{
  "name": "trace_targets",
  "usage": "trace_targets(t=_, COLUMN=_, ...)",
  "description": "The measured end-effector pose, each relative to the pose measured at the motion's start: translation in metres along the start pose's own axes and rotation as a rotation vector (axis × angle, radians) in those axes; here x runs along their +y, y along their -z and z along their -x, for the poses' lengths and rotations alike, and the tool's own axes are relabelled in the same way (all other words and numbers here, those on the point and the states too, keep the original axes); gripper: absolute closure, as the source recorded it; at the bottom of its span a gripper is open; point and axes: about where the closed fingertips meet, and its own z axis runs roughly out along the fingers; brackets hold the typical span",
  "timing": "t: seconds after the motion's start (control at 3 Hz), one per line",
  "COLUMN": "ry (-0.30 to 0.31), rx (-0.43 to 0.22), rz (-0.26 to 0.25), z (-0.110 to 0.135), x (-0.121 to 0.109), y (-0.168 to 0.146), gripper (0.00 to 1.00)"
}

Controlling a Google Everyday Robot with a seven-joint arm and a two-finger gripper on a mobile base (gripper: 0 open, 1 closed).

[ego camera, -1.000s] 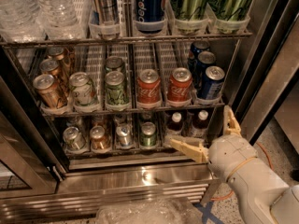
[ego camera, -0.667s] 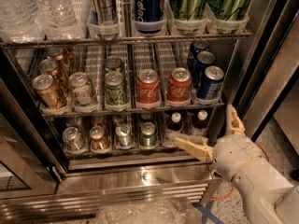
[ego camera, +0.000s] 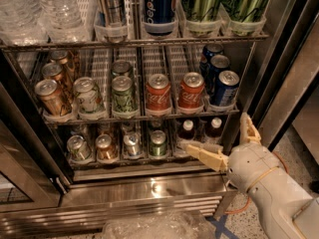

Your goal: Pick pepsi can from middle shelf of fridge

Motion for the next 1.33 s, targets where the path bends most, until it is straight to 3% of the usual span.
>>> trace_targets(t=0.67, ry=-0.017, rx=-0.036, rz=-0.052, z=0.010, x=-0.021, y=0.002, gripper=0.00)
trace_targets(t=1.0, ry=0.014, rx=-0.080, rz=-0.113, z=0.020, x=-0.038, y=0.006, gripper=0.00)
trace_targets(t=1.33, ry=0.015, rx=-0.081, rz=-0.115, z=0.019, x=-0.038, y=0.006, gripper=0.00)
